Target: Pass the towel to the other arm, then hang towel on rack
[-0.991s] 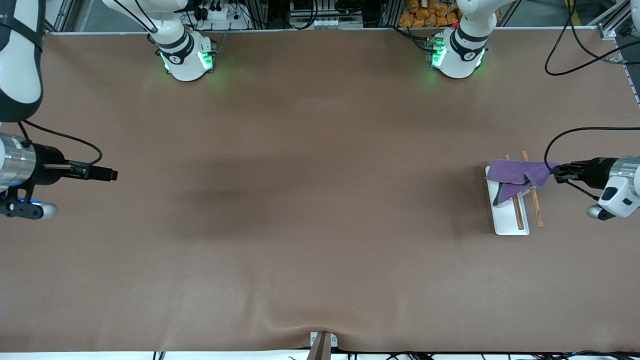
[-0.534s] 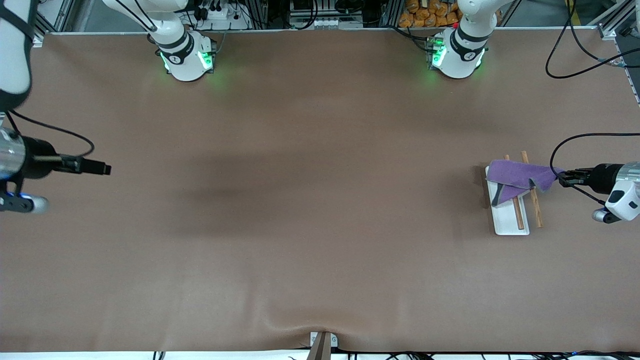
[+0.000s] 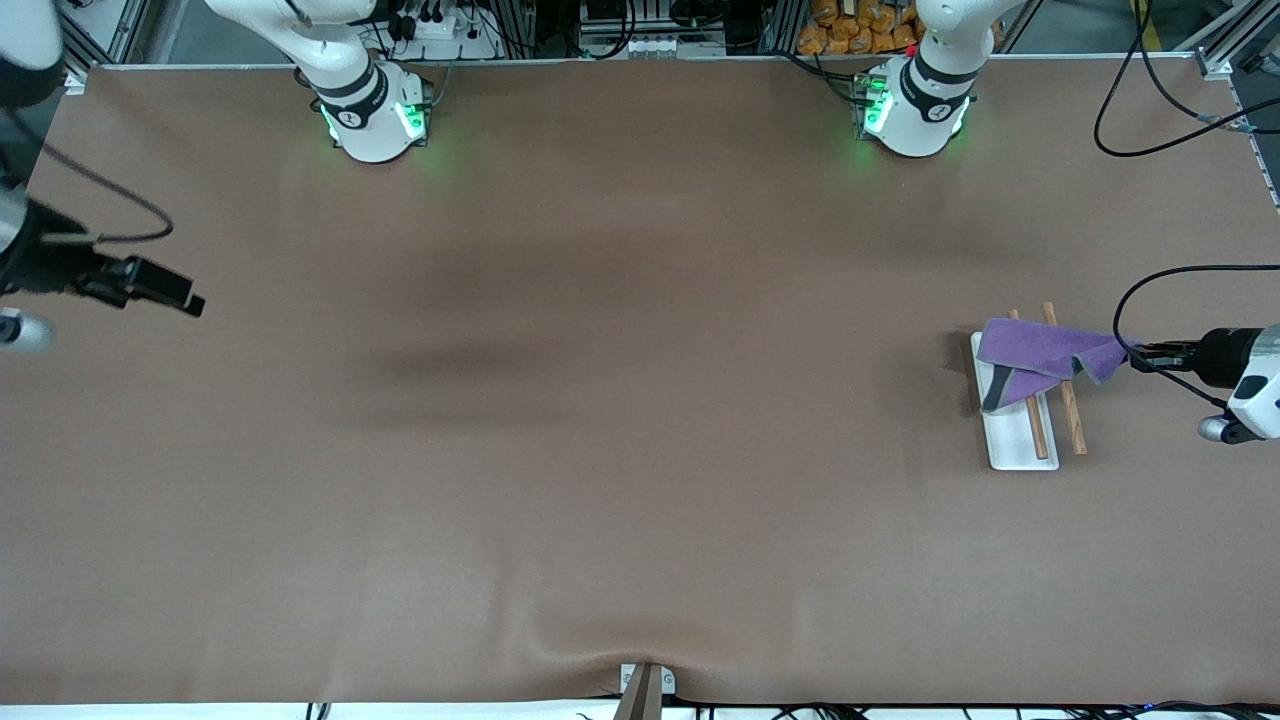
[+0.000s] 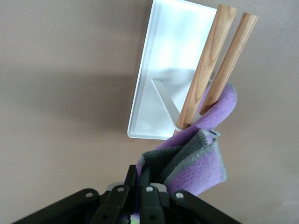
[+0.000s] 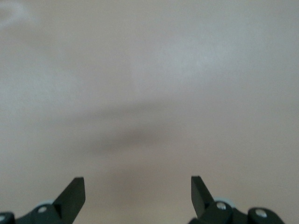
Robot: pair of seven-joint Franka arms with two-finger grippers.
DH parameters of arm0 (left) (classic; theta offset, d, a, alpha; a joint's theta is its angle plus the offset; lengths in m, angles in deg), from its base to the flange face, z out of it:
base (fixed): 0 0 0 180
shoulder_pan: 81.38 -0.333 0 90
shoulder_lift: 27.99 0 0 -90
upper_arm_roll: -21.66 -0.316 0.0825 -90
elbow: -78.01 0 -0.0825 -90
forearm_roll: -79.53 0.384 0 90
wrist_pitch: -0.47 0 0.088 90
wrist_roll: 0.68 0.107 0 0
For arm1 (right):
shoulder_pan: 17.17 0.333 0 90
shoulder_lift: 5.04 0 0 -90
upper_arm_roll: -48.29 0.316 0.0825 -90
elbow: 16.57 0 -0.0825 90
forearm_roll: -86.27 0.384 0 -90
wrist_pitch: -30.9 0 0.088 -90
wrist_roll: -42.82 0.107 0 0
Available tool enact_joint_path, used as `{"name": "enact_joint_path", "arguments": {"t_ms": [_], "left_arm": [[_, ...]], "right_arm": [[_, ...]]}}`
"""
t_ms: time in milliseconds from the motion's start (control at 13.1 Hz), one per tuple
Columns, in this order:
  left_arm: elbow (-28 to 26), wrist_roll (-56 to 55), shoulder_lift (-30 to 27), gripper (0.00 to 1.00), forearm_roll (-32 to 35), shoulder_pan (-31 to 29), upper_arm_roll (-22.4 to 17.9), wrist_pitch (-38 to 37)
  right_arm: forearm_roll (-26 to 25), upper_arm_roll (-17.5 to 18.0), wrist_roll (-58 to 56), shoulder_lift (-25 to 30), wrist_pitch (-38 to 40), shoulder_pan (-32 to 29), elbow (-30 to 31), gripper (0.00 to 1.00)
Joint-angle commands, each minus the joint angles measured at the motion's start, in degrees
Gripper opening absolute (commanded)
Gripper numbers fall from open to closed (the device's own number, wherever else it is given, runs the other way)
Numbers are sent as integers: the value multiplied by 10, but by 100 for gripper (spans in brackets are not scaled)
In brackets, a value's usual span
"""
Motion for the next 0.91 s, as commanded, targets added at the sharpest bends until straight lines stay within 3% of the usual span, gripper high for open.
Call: {"name": "enact_joint_path", "arguments": {"t_ms": [0,152,610,839], "left_arm": [[6,38,10,57,10,-16,8,8],[7,39,11,99,9,-17,8,11],[20,90,17,100,10,-25,7,24],[21,112,19,100,10,-34,7,34]], "right_arm": [[-25,8,-9,93,-53,-4,117,100],[-26,5,-2,84,-54,-9,83,100],[-35,5,-6,-17,-36,-52,-70,100],[-33,5,-5,-27,-21,-48,-95,100]]}}
